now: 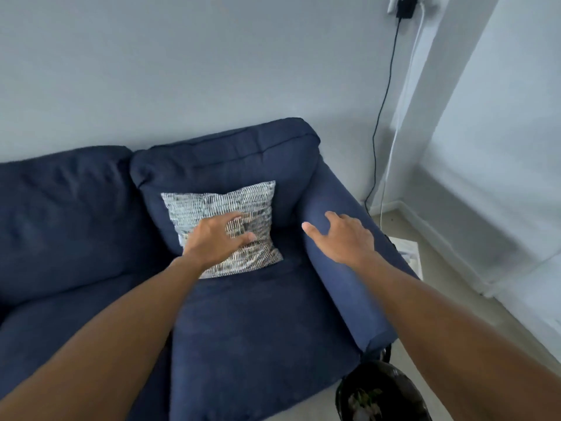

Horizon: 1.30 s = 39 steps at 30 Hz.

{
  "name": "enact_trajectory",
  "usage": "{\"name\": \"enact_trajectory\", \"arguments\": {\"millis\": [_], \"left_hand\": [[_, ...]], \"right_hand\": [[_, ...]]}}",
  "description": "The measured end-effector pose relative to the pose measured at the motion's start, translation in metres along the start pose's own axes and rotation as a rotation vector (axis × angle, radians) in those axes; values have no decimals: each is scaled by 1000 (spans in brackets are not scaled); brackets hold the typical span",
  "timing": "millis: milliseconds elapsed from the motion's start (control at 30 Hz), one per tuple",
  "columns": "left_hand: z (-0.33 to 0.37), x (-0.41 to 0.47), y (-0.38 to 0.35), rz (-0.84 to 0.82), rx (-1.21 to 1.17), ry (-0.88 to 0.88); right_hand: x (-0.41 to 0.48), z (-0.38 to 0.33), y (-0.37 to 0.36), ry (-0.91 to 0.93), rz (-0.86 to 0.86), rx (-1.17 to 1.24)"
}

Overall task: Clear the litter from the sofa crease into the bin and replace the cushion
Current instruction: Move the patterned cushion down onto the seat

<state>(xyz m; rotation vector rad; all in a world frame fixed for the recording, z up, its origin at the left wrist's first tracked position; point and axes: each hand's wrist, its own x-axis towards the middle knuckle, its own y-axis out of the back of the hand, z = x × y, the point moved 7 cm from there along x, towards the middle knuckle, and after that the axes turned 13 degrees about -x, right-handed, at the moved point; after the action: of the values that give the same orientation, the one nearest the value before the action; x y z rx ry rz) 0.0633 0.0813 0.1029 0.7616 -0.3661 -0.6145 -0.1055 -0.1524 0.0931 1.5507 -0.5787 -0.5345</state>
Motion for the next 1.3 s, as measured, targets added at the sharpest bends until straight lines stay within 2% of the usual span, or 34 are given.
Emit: {"name": "enact_trajectory", "arguments": {"millis": [300, 533, 1033, 1300], "left_hand": [[-91, -35, 102, 199, 1, 205], [-149, -49, 145, 309, 1, 306], [-177, -2, 104, 244, -20, 323], [-200, 25, 63, 187, -7, 344]], "right_hand": [[32, -141, 13, 262, 5, -9], [53, -206, 2, 357, -22, -59], [90, -201, -44, 340, -88, -71], [116, -186, -98, 302, -133, -37]]}}
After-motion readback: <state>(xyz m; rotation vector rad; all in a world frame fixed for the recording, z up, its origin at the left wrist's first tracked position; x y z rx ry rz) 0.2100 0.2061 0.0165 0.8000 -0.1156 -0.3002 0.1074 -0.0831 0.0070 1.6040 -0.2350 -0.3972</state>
